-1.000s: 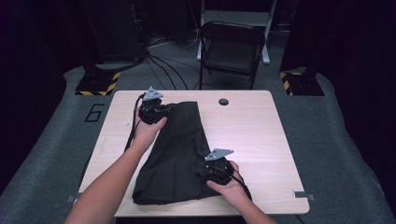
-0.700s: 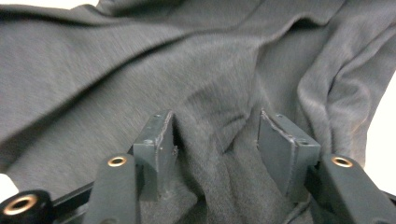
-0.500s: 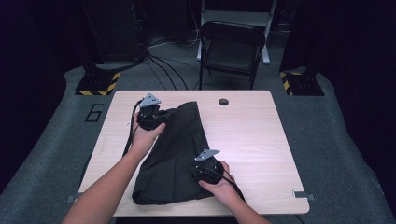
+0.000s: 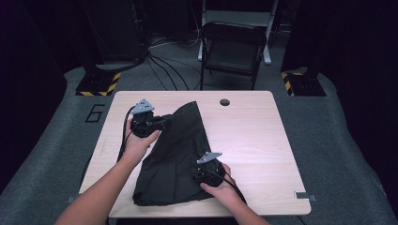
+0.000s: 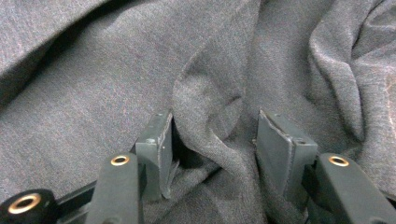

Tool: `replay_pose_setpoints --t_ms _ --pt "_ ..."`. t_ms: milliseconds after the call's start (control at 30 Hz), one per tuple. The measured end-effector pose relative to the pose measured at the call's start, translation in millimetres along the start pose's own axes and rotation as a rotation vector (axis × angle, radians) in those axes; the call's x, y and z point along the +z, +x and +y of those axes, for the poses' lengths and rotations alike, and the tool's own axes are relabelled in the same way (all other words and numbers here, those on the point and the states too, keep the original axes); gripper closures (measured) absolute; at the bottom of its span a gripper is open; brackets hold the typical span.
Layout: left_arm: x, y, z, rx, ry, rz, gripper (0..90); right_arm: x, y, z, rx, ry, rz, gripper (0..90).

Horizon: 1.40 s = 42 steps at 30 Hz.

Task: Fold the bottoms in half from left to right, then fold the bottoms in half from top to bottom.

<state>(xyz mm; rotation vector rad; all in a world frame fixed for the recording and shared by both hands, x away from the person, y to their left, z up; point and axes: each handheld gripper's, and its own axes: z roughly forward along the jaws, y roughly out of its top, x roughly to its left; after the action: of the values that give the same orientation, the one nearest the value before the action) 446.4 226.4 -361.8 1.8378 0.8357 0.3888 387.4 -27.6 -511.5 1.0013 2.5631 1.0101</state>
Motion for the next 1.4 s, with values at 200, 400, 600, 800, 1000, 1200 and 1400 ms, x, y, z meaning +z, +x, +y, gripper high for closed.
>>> replay_pose_setpoints --t_ms 200,400,600,800,1000,1200,1400 --pt "-8.9 -1.8 -2.3 0.007 -0.004 -0.006 83.5 0.2 0.2 0.0 -0.004 -0.001 -0.003 47.0" --pt "-17.0 -6.9 -5.6 0.017 -0.007 -0.024 83.5 0.8 0.5 0.1 0.005 -0.008 -0.003 47.0" --pt "-27.1 -11.9 -9.4 0.025 -0.012 -0.043 83.5 0.5 0.6 0.2 0.005 -0.002 -0.002 47.3" --pt "-37.8 -16.2 -12.3 0.035 -0.015 -0.052 83.5 0.6 1.4 0.3 0.005 0.001 -0.016 47.6" --pt "-49.5 -20.3 -17.1 0.041 -0.017 -0.063 83.5 0.7 2.9 0.2 0.012 -0.001 -0.027 48.0" --pt "-62.0 -25.6 -24.9 0.044 -0.024 -0.072 83.5 0.2 2.3 -0.6 0.001 0.001 -0.019 48.1" --pt "-75.0 -30.9 -36.4 0.039 -0.028 -0.081 83.5 1.1 2.6 -1.5 0.001 -0.018 -0.025 48.1"
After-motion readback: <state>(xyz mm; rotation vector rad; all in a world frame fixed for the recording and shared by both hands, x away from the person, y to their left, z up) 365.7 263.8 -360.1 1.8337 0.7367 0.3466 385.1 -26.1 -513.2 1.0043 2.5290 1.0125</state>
